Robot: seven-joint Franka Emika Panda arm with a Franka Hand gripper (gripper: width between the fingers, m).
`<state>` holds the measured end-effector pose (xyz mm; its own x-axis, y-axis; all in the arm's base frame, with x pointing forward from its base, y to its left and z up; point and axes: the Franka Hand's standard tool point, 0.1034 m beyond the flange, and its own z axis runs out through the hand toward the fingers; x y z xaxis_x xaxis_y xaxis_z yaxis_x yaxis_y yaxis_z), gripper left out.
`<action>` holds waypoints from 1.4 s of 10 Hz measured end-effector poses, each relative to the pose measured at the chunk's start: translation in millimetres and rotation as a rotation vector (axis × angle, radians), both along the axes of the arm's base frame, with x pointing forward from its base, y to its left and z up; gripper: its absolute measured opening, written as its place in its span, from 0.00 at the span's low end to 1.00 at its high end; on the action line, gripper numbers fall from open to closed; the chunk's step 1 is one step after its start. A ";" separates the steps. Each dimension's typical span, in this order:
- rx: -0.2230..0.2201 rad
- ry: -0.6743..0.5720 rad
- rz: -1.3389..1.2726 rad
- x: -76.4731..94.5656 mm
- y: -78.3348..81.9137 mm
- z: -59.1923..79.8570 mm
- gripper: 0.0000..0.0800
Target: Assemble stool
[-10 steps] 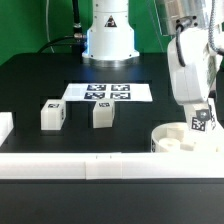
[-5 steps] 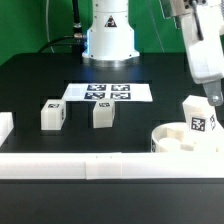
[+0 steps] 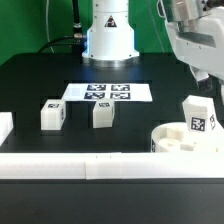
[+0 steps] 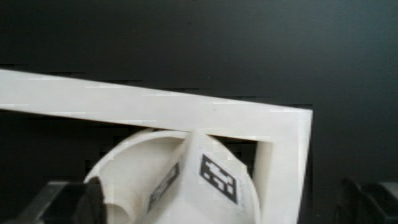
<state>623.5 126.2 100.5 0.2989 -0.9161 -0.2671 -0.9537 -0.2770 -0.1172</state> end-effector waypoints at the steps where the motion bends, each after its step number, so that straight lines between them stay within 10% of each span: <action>1: -0.008 -0.005 0.142 0.1 0.7 4.8 0.81; 14: -0.109 -0.280 1.267 9.7 -6.0 10.1 0.81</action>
Offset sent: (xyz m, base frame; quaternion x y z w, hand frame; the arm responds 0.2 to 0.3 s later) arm 0.0000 0.0000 0.0000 0.0000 0.0000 -0.1938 0.9810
